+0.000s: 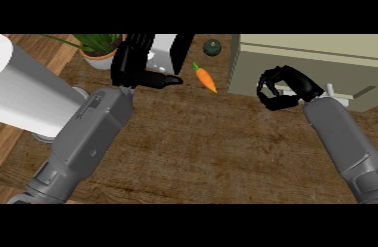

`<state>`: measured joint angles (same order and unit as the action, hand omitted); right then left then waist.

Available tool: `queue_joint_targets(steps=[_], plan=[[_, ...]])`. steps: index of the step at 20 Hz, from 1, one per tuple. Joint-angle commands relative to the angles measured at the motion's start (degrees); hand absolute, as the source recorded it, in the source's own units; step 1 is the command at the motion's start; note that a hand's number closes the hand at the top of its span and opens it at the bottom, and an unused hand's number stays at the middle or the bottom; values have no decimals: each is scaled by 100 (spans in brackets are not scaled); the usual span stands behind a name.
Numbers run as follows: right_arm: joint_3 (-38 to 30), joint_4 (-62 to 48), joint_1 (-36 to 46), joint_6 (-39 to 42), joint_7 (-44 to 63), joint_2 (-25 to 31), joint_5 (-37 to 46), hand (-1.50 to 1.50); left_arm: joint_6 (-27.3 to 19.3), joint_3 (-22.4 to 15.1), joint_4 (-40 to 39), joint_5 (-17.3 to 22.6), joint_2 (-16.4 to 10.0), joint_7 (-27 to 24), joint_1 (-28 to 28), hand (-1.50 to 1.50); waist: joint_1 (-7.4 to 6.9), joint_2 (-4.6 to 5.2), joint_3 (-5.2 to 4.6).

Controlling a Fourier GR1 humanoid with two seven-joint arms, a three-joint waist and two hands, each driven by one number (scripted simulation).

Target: Pick up the cup, place it into the drawer and close the drawer

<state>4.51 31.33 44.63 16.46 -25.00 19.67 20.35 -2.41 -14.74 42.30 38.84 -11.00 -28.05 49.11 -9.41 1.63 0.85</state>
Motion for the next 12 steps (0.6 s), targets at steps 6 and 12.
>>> queue_joint_targets(steps=[6, 12], plan=[[-590, -90, 982, -171, 418, 819, -224, 150, 207, -23, 188, 64, -27, 53, -166, -150, -255, 110, -66], [-621, 67, 922, 137, 488, 986, -356, 150, 344, -11, 268, 104, -113, 94, -249, -150, -320, 100, -75]])
